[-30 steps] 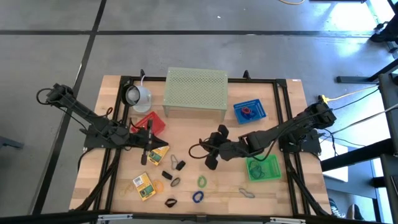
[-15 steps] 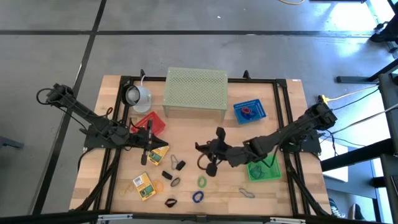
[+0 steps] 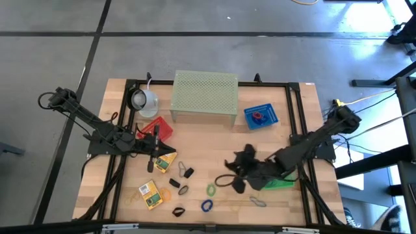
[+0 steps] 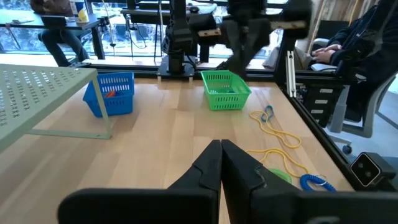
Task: Pick & Place Office Desk Supplies
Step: Put the black rubber band into the green bin
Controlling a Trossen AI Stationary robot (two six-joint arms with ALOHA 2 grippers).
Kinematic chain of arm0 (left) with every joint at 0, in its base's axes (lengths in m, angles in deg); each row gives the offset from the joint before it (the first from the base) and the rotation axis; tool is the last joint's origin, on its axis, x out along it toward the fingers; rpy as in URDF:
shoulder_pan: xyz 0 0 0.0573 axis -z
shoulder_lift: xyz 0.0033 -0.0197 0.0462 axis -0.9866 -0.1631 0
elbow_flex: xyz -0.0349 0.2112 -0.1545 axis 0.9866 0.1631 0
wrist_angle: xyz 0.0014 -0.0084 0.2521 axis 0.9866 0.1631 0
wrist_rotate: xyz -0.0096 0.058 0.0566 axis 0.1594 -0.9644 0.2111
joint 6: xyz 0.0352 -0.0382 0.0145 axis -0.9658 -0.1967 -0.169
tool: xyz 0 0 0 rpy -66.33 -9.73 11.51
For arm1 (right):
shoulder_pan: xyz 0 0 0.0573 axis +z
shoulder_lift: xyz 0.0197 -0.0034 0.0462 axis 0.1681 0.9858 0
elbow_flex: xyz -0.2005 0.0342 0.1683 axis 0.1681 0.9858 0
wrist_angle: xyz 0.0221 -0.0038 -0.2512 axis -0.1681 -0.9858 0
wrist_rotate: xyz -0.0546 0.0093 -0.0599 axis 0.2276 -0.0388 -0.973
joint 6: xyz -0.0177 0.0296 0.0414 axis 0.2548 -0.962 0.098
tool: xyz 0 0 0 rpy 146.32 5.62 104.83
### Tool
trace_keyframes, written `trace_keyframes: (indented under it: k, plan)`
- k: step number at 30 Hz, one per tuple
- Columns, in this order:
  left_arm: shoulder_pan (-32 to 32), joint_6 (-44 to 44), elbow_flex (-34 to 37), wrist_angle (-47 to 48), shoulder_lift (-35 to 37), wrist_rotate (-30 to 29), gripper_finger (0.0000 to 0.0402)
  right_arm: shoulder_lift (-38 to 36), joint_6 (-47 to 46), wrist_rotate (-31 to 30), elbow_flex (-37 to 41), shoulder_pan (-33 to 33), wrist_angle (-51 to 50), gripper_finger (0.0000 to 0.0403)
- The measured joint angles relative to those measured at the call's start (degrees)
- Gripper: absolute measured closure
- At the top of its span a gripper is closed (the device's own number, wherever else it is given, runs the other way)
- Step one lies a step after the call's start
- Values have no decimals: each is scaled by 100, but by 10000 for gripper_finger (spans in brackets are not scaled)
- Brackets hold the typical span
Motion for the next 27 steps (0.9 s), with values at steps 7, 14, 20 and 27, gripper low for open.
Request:
trace_keyframes:
  k: [7,14,20,27]
  plan:
    - [0,0,-2,0,-2,-1,398,-420,-2060,661,-4,426,-2143,383]
    - [-2,0,-2,2,-2,-1,398,-332,-3892,1561,0,734,-3857,383]
    - [-2,0,-2,2,-2,-1,398,-278,-4896,1983,-4,836,-4370,383]
    - [-1,0,-2,2,-2,-1,398,88,-5423,2226,2,1058,-4403,383]
